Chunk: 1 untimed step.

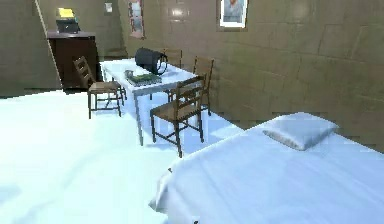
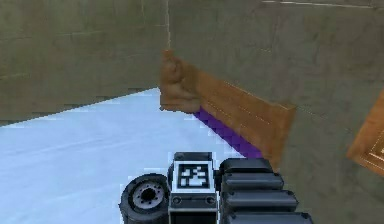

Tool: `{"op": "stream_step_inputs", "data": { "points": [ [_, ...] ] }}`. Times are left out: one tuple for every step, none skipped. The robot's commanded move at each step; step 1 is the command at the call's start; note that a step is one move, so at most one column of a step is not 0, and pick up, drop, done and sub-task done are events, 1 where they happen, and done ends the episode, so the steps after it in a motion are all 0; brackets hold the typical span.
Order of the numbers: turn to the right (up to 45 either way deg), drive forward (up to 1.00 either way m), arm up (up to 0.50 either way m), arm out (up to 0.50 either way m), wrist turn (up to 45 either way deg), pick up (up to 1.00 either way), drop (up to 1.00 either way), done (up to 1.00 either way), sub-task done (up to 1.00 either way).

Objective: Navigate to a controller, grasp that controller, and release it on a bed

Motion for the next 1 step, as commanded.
{"op": "stream_step_inputs", "data": {
  "points": [
    [-45.0,0.0,0.0,0.0,0.0,0.0,0.0,0.0,0.0]
  ]
}}
